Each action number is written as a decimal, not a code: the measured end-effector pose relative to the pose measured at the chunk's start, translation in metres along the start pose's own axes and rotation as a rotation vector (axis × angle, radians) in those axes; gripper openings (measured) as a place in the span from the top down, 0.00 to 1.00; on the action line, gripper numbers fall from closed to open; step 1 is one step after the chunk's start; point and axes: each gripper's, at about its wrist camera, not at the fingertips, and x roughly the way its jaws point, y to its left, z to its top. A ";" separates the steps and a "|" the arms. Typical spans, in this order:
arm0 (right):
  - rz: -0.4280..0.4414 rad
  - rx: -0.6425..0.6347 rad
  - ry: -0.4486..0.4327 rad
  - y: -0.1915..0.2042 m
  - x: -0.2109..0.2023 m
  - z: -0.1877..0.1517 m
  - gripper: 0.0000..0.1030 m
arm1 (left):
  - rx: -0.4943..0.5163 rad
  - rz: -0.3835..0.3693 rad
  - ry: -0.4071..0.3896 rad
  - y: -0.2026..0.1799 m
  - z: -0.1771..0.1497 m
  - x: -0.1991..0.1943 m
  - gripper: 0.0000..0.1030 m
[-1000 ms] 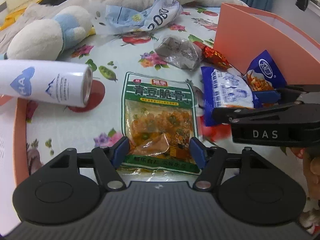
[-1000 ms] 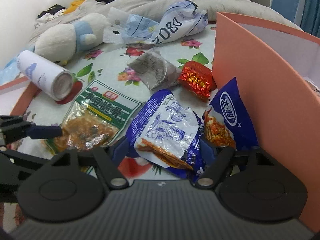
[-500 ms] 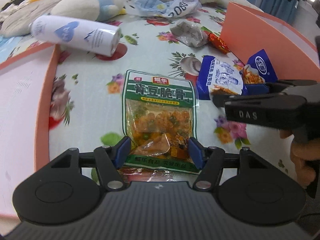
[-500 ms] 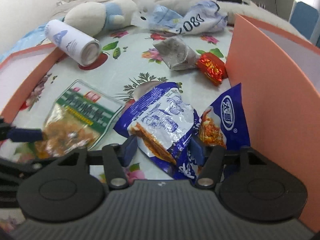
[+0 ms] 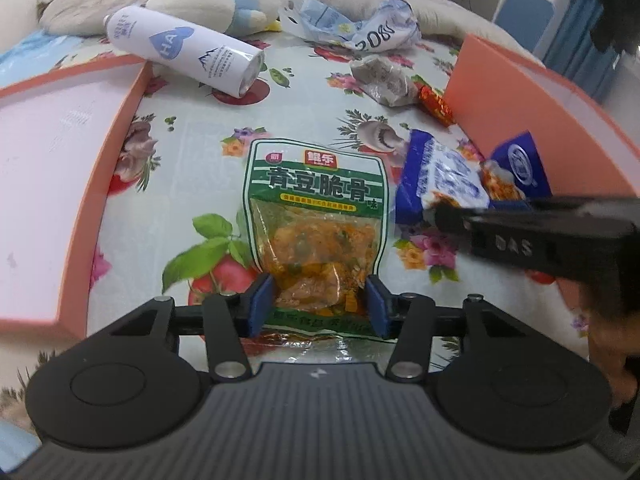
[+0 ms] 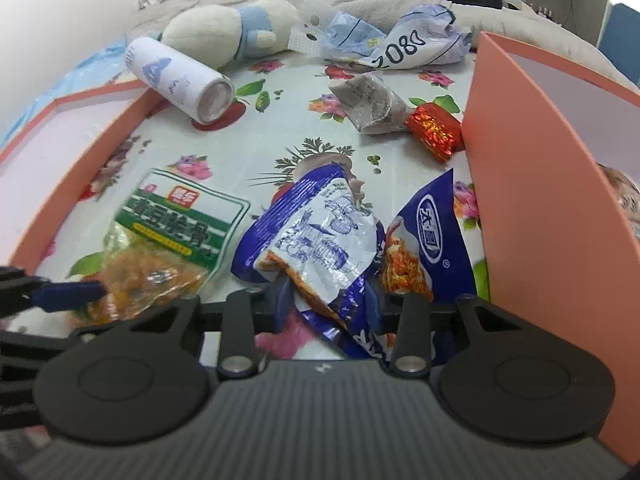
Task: Organize snacks
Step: 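Lift both held packs and carry them over the pink box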
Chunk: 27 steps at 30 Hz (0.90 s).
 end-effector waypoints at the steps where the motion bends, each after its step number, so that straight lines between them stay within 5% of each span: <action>1: 0.000 0.004 -0.006 0.000 -0.006 -0.003 0.61 | -0.017 -0.007 -0.001 0.000 -0.001 -0.002 0.47; 4: 0.012 0.018 -0.021 0.001 -0.024 -0.010 0.61 | -0.097 -0.057 -0.005 0.006 -0.005 -0.014 0.47; 13: 0.031 0.035 -0.095 0.002 -0.079 -0.009 0.61 | -0.182 -0.032 -0.059 0.005 -0.004 -0.060 0.47; 27: 0.046 0.062 -0.196 -0.012 -0.156 -0.005 0.61 | -0.175 -0.028 -0.151 -0.025 0.008 -0.139 0.47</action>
